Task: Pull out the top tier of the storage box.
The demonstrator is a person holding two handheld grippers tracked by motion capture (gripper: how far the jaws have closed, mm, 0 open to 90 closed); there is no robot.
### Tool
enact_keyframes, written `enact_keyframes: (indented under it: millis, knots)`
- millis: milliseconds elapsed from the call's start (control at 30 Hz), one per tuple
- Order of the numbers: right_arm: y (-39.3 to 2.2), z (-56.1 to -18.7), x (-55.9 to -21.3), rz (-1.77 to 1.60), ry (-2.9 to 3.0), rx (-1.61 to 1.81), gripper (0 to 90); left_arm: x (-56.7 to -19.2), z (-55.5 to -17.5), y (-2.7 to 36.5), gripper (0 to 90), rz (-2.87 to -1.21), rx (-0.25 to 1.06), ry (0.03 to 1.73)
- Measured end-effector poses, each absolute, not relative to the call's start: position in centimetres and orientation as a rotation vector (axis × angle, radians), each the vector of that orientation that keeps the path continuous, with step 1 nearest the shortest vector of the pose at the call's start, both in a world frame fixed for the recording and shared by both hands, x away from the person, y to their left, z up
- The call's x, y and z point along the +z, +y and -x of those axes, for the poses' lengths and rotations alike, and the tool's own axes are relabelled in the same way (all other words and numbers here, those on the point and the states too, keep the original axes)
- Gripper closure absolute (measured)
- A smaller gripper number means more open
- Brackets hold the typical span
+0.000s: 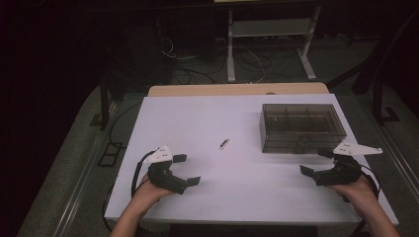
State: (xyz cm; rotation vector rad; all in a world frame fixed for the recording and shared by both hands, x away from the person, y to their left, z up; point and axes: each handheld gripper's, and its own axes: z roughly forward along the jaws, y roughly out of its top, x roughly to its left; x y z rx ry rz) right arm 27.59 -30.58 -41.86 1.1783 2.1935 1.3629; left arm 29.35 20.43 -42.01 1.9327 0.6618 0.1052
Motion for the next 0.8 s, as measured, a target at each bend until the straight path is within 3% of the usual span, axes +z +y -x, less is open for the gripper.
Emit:
enact_keyframes:
  millis: [800]
  knots:
    - [-30.95,-27.77,-42.21,-1.185,2.176,1.324,0.3,-41.96,-29.31,20.42,0.0,-1.931,0.100,0.665]
